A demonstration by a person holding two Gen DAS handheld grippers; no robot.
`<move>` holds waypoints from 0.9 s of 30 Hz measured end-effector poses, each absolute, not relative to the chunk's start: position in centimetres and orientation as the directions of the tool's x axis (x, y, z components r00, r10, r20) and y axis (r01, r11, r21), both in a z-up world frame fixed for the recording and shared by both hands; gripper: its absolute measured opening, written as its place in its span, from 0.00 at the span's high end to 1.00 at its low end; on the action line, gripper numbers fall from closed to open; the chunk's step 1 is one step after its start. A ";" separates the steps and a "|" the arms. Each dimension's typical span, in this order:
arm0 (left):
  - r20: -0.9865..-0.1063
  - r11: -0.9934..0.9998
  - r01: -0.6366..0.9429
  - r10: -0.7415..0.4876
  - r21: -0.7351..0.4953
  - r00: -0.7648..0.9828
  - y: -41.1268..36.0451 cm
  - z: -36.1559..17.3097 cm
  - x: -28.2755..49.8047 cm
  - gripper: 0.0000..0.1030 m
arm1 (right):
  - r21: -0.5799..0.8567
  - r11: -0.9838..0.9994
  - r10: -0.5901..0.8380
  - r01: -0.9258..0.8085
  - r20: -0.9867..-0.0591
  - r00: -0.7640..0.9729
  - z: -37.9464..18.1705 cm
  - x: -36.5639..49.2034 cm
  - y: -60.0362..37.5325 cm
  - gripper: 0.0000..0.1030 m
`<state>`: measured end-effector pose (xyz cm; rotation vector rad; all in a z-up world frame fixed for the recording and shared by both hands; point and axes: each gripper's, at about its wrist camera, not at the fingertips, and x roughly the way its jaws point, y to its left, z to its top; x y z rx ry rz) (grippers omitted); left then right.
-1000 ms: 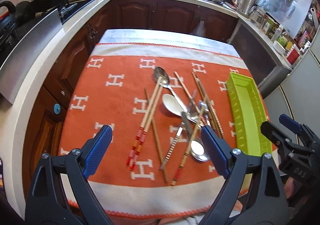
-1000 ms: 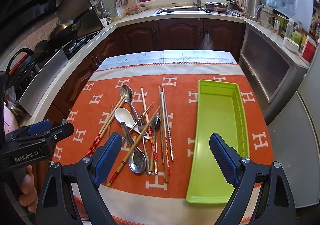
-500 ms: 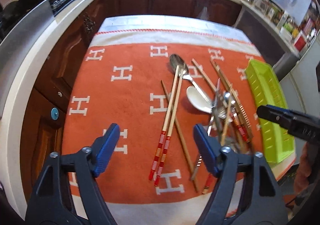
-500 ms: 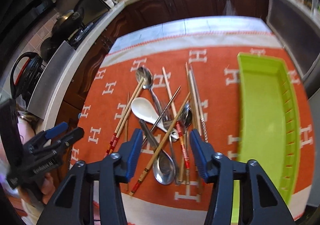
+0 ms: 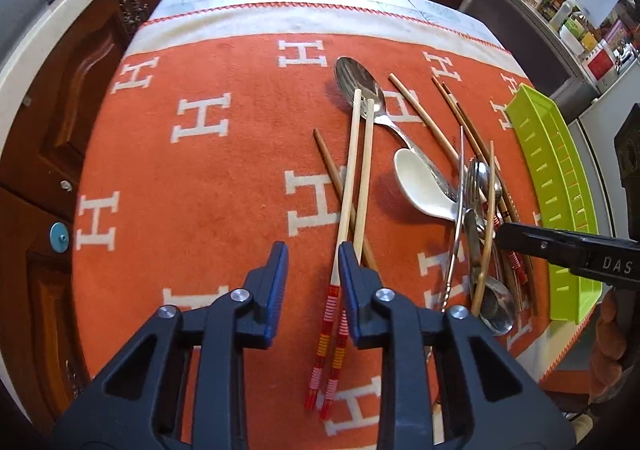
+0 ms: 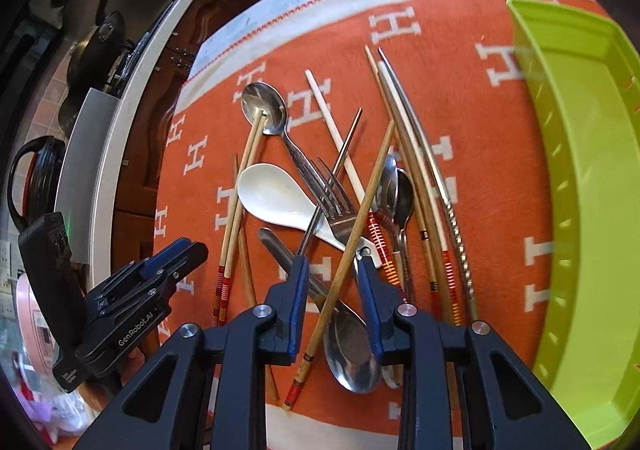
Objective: Organize utensils
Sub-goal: 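Grasp the red-banded wooden chopstick pair with the left tool while the right tool grasps a wooden chopstick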
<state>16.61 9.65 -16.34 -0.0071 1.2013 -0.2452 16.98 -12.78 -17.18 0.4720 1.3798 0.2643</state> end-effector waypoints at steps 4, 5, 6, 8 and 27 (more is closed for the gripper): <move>-0.928 0.970 0.205 -0.193 -0.132 0.318 9.3 -16.9 17.0 0.82 | 0.454 0.885 0.435 0.102 -0.885 0.167 -18.1 17.5 -11.7 0.82; -0.929 0.970 0.206 -0.192 -0.130 0.315 9.3 -16.9 17.0 0.82 | 0.448 0.888 0.429 0.103 -0.888 0.165 -18.3 17.8 -11.5 0.85; -0.931 0.970 0.207 -0.191 -0.130 0.311 9.2 -17.1 17.2 0.82 | 0.448 0.888 0.429 0.103 -0.888 0.164 -18.4 18.0 -11.5 0.87; -0.934 0.971 0.203 -0.187 -0.128 0.303 9.1 -17.5 17.5 0.82 | 0.441 0.891 0.423 0.104 -0.892 0.158 -18.8 18.4 -11.1 0.89; -0.939 0.966 0.185 -0.225 -0.181 0.259 8.7 -18.1 18.0 1.00 | 0.420 0.906 0.398 0.056 -0.890 0.223 -17.5 18.1 -11.3 0.94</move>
